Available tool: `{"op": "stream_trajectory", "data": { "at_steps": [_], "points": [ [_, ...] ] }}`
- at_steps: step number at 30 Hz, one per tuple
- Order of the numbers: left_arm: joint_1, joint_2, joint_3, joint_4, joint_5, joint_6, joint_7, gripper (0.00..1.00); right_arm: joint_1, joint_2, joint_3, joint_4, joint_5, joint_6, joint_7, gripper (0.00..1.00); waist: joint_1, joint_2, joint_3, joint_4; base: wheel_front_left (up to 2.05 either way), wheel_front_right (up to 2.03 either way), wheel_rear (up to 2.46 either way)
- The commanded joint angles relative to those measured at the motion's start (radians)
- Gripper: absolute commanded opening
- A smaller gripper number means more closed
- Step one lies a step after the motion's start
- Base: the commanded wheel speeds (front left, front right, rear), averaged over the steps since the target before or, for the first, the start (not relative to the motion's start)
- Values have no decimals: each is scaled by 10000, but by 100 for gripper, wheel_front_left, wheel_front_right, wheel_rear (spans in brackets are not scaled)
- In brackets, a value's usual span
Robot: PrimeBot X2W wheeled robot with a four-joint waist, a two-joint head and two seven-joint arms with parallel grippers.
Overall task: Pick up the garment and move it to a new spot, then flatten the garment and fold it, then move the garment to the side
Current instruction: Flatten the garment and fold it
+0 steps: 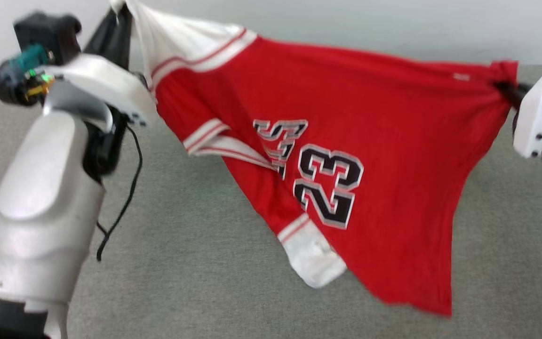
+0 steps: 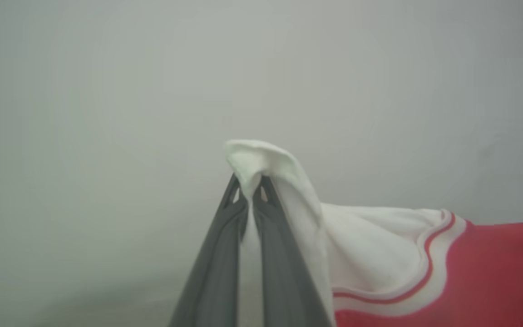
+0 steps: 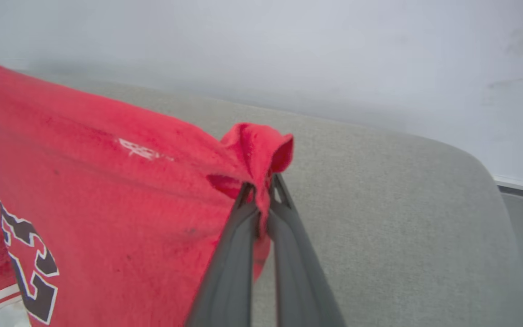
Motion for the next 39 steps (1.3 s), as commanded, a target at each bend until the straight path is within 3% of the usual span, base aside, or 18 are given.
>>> {"op": "stream_trajectory", "data": {
  "at_steps": [1, 10, 22, 31, 39],
  "points": [
    [-235, 41, 57, 146, 29, -29, -57, 0, -243, 9, -36, 79, -20, -7, -93, 0, 0, -1, -36, -117, 0, 0, 0],
    [-3417, 57, 111, 2248, 455, -111, -733, 0, -2482, -129, -300, 730, -725, -10, -1832, 0, 0, -1, 783, -405, 0, 0, 0],
    [-7062, 421, 512, 2813, 879, 100, -1493, 0, -5686, -302, -215, 1399, -1478, -13, -4127, 0, 0, -1, 2801, -473, 0, 0, 0],
    [-8133, 527, 766, 2894, 794, 164, -1575, 0, -7317, -288, 198, 1809, -1584, -13, -5207, 0, 0, -1, 4514, -466, 0, 0, 0],
    [-7757, 443, 920, 3012, 683, 123, -1619, 0, -8019, 92, 785, 2634, -1308, -13, -6027, 0, 0, -1, 5501, -441, 0, 0, 0]
  ]
}}
